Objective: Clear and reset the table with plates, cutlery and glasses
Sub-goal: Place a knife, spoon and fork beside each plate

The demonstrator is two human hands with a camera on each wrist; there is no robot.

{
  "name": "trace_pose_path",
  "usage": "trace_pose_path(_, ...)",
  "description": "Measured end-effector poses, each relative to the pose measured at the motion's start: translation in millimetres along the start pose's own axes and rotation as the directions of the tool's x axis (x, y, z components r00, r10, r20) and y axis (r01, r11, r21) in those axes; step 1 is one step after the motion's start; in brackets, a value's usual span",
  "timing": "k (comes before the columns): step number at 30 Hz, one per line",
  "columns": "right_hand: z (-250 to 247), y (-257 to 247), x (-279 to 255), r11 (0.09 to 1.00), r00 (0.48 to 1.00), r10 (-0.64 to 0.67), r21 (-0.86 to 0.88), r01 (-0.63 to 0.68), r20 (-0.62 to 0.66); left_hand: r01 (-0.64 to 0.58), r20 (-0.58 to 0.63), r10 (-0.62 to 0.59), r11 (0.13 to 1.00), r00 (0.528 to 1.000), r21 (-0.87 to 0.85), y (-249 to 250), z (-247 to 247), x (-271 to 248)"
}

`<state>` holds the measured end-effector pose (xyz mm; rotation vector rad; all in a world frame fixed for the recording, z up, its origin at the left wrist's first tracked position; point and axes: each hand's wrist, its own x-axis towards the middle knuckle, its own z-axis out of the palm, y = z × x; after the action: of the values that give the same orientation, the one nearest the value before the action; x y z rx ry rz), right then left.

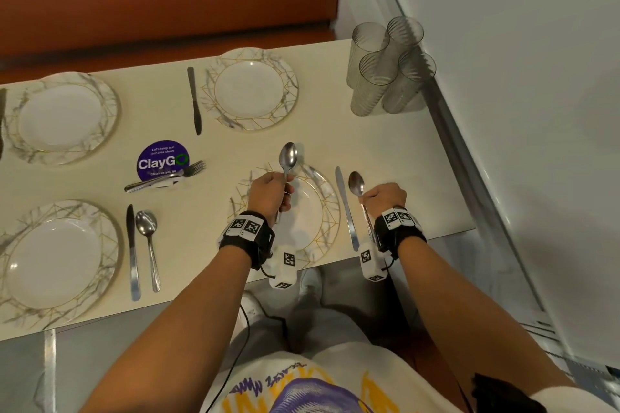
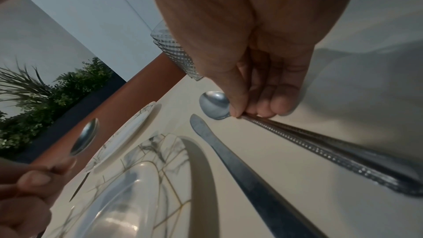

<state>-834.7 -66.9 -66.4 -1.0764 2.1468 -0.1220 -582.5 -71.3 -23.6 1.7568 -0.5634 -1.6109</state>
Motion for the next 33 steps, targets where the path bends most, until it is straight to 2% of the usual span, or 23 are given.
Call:
trace_pose_path(7,0,0,-2,1.0,1.0,0.019,-0.014,-0.02,-0.019,0.001,0.022,0.0,1.0,1.0,-0.019,2,-2,0)
trace_pose_path(13,-12,-24,-18,0.994,0.992,-0.074,0.077,0.082,-0.106,-0.037,0.035,0.037,0.999,0.999,0.001,9,-10,-4)
trace_pose_path(16,-11,-56,-25,0.973,0.972,-0.206,0.079,0.215,-0.115,-0.077,0.036,0.076,0.997,0.996,0.03,15,-19,-6)
trace_pose_path(20,-3,-113,-46,0.902,0.916,-0.385,0.164,0.399,-0.111,-0.099,0.048,0.098,0.995,0.994,0.033,26,-39,-10)
trace_pose_path(25,20,-186,-77,0.829,0.882,-0.468,0.323,0.456,-0.043,-0.138,0.097,0.132,0.988,0.986,0.062,43,-76,-13)
trace_pose_path(30,45,-235,-117,0.79,0.814,-0.581,0.235,0.566,-0.007,-0.194,0.182,0.168,0.972,0.969,0.13,57,-131,-16)
trace_pose_path(33,64,-256,-132,0.806,0.82,-0.572,0.19,0.56,0.012,-0.207,0.205,0.166,0.959,0.965,0.196,62,-170,-11)
